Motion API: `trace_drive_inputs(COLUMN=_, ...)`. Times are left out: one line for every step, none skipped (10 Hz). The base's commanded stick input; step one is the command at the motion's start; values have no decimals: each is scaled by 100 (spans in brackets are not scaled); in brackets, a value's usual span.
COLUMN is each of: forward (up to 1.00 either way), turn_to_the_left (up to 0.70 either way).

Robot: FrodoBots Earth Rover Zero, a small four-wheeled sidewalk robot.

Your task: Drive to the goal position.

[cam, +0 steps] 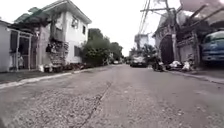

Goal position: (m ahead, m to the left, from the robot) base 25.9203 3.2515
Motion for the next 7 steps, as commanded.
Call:
trace_drive_inputs(forward=85, turn_to_the_left=0)
trace_drive_inputs(forward=85, turn_to_the_left=0)
trace_drive_inputs(forward=85, turn_to_the_left=0)
trace_drive_inputs(forward=85, turn_to_the_left=0)
trace_drive_inputs(forward=85, turn_to_the_left=0)
trace_drive_inputs(forward=85, turn_to_the_left=0)
trace_drive_inputs(forward=89, turn_to_the_left=0)
